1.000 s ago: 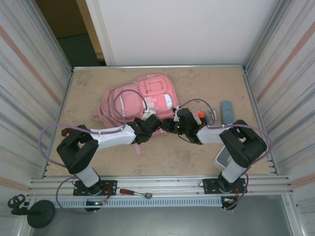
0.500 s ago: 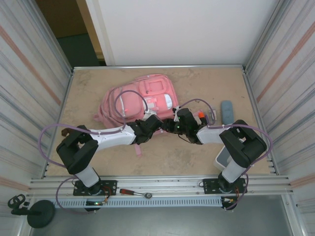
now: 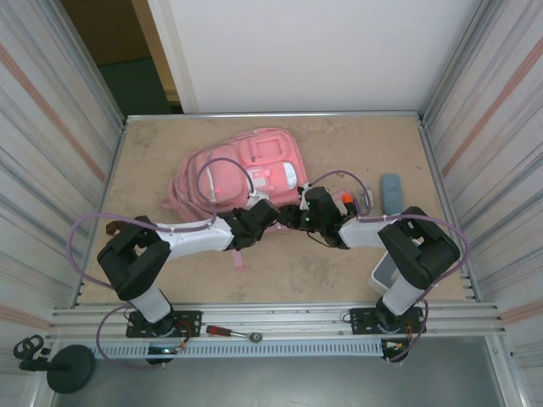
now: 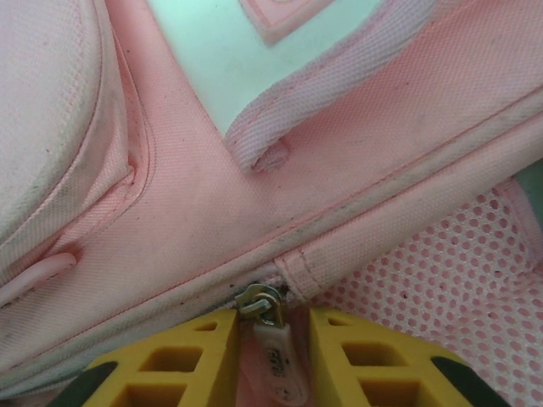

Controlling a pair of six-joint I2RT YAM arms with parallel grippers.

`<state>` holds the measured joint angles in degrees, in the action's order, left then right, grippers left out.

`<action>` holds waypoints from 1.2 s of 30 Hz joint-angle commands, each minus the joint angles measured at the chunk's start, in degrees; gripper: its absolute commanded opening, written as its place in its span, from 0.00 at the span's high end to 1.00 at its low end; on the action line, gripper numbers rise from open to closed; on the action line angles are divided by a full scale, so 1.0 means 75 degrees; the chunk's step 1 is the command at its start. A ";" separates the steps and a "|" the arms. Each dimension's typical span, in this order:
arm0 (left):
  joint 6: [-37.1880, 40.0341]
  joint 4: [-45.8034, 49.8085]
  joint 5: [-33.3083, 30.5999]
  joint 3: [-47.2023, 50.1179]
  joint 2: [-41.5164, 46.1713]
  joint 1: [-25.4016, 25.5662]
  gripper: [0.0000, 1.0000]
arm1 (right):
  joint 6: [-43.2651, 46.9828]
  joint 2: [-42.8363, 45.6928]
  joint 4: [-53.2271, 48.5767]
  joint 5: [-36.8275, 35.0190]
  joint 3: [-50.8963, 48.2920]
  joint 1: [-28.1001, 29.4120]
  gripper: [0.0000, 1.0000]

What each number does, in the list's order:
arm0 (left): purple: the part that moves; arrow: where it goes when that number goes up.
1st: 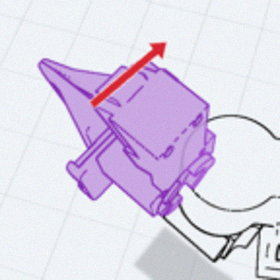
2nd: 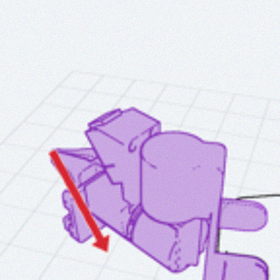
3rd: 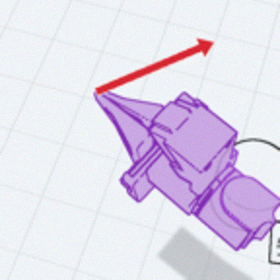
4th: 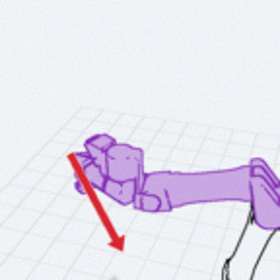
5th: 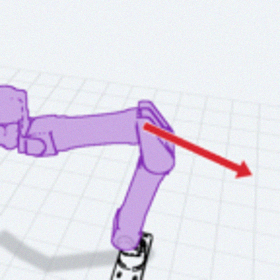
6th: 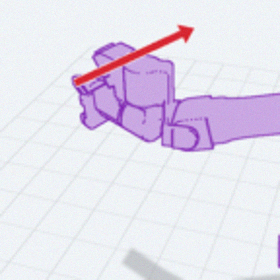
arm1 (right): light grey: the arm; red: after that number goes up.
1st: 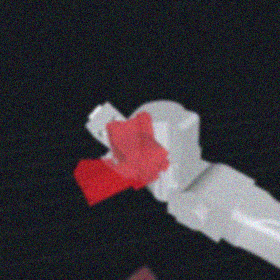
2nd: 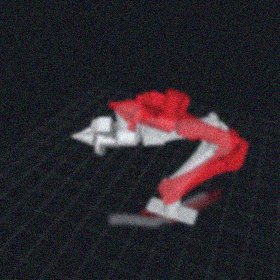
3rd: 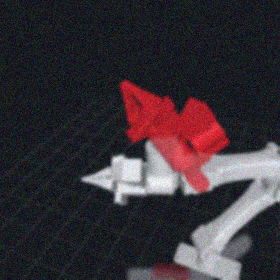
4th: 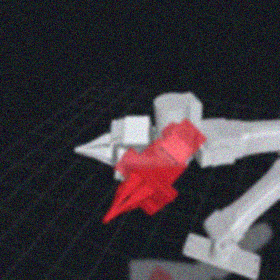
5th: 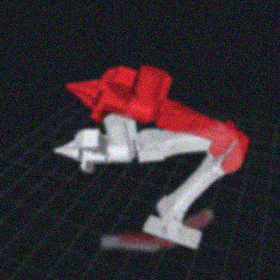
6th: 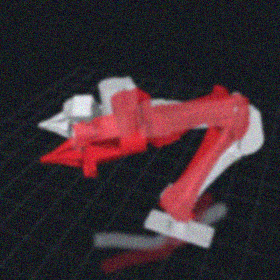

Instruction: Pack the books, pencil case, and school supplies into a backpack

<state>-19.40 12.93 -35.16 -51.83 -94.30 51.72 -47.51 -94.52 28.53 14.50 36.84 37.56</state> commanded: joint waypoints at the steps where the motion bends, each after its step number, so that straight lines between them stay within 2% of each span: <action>1: -0.0153 -0.0001 0.0196 0.0205 -0.0104 -0.0035 0.77 | 0.0189 0.0078 -0.0465 -0.0209 -0.0222 -0.0050 0.72; 9: 0.0426 -0.0800 0.0555 0.0537 0.0849 -0.0061 0.91 | 0.0250 0.0234 -0.0644 -0.0313 -0.0224 -0.0097 0.72; 15: 0.0430 -0.1430 0.1961 0.1058 0.1583 -0.0507 1.00 | 0.0342 0.0413 -0.0916 -0.0509 -0.0232 -0.0120 0.71; 24: 0.0405 -0.1344 0.3809 0.1329 0.2010 -0.1436 1.00 | 0.0549 0.0415 -0.1296 -0.0598 0.0110 -0.0128 0.68; 27: 0.0548 -0.0859 0.3743 0.1301 0.2119 -0.1695 1.00 | 0.0688 0.0239 -0.1684 -0.0860 0.0295 -0.0130 0.68; 32: 0.0783 0.0085 0.3133 0.1143 0.2003 -0.1924 1.00 | 0.0615 -0.0071 -0.1861 -0.1113 0.0292 -0.0233 0.69; 36: 0.0779 0.0214 0.2901 0.1258 0.2150 -0.2005 1.00 | 0.0592 -0.0187 -0.1883 -0.1162 0.0269 -0.0242 0.69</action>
<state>-14.92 8.51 -8.51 -42.50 -80.58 38.35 -44.34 -93.84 19.25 10.52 38.81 37.10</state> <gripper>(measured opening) 0.063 0.308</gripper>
